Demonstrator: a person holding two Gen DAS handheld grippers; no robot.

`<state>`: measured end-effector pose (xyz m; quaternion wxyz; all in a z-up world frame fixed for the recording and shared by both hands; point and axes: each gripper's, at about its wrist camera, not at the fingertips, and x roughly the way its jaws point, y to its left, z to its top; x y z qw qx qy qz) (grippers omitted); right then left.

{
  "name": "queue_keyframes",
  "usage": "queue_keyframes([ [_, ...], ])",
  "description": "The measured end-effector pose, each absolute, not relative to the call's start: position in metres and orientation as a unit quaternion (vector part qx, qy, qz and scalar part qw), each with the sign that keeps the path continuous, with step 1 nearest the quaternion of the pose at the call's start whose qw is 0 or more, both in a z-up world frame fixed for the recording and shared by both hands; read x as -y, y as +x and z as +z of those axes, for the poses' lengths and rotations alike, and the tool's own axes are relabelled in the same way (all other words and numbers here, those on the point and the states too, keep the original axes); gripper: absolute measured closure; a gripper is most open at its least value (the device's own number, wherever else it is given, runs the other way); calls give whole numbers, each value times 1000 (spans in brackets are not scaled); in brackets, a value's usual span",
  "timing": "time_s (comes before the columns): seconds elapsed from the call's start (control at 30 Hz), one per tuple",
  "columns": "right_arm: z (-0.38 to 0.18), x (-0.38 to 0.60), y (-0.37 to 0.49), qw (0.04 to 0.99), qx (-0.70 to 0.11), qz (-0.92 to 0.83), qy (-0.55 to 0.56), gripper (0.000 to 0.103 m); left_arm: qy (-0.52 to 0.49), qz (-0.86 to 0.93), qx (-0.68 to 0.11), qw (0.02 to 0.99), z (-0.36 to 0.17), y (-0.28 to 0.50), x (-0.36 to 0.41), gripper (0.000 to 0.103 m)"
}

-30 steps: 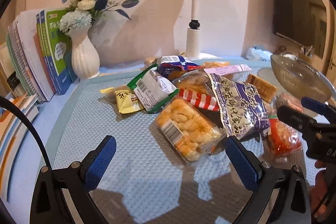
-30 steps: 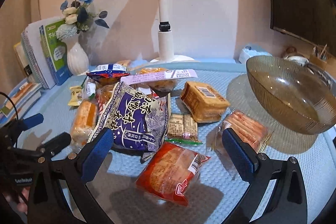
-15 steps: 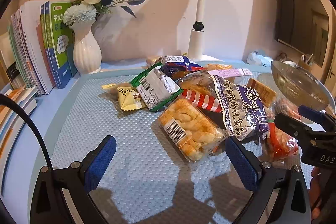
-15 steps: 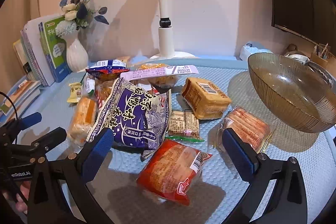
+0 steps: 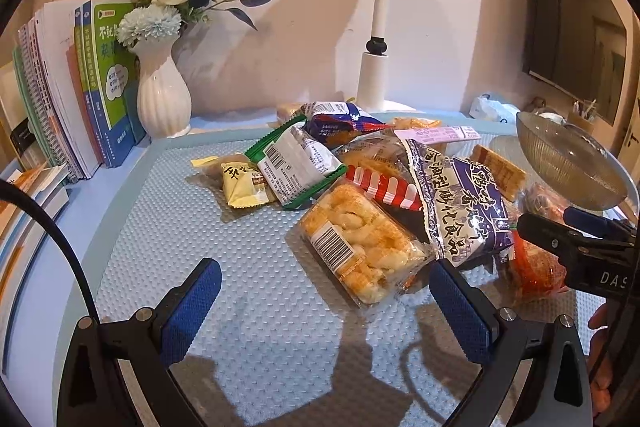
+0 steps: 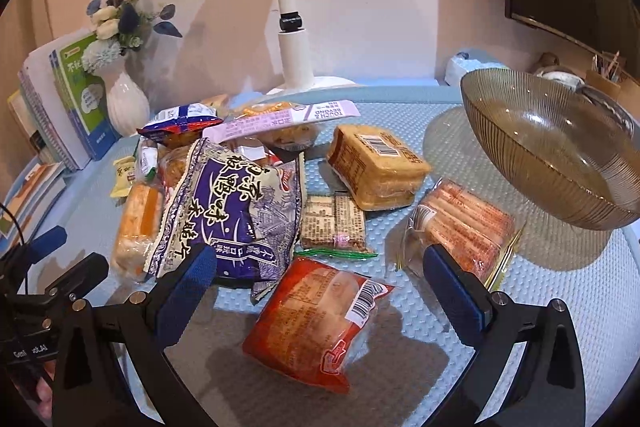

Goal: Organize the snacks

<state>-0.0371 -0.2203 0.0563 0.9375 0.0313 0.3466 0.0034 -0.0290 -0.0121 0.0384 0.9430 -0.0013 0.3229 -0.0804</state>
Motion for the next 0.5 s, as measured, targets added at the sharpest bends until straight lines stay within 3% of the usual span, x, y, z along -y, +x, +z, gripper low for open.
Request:
queue_keyframes([
  [0.5,56,217,-36,937,-349,4,21,0,-1,-79,-325,942,37,-28,11,0],
])
